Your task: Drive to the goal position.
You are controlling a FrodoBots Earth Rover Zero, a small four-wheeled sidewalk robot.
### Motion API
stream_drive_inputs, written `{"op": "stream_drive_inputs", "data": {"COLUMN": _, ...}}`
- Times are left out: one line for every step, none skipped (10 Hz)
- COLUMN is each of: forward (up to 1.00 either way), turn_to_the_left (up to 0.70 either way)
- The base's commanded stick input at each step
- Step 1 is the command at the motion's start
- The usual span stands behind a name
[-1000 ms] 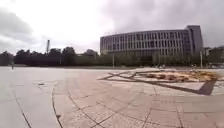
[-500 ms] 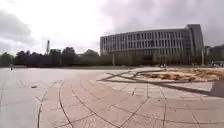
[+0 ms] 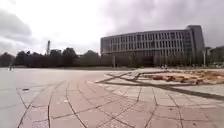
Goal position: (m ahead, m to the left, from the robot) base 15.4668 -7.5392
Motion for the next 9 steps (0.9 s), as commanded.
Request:
{"op": "stream_drive_inputs", "data": {"forward": 0.70, "turn_to_the_left": 0.00}}
{"op": "stream_drive_inputs", "data": {"forward": 0.70, "turn_to_the_left": 0.00}}
{"op": "stream_drive_inputs", "data": {"forward": 0.70, "turn_to_the_left": 0.00}}
{"op": "stream_drive_inputs", "data": {"forward": 0.70, "turn_to_the_left": 0.00}}
{"op": "stream_drive_inputs", "data": {"forward": 0.70, "turn_to_the_left": 0.00}}
{"op": "stream_drive_inputs", "data": {"forward": 0.70, "turn_to_the_left": 0.00}}
{"op": "stream_drive_inputs", "data": {"forward": 0.70, "turn_to_the_left": 0.00}}
{"op": "stream_drive_inputs", "data": {"forward": 0.70, "turn_to_the_left": 0.00}}
{"op": "stream_drive_inputs", "data": {"forward": 0.70, "turn_to_the_left": 0.00}}
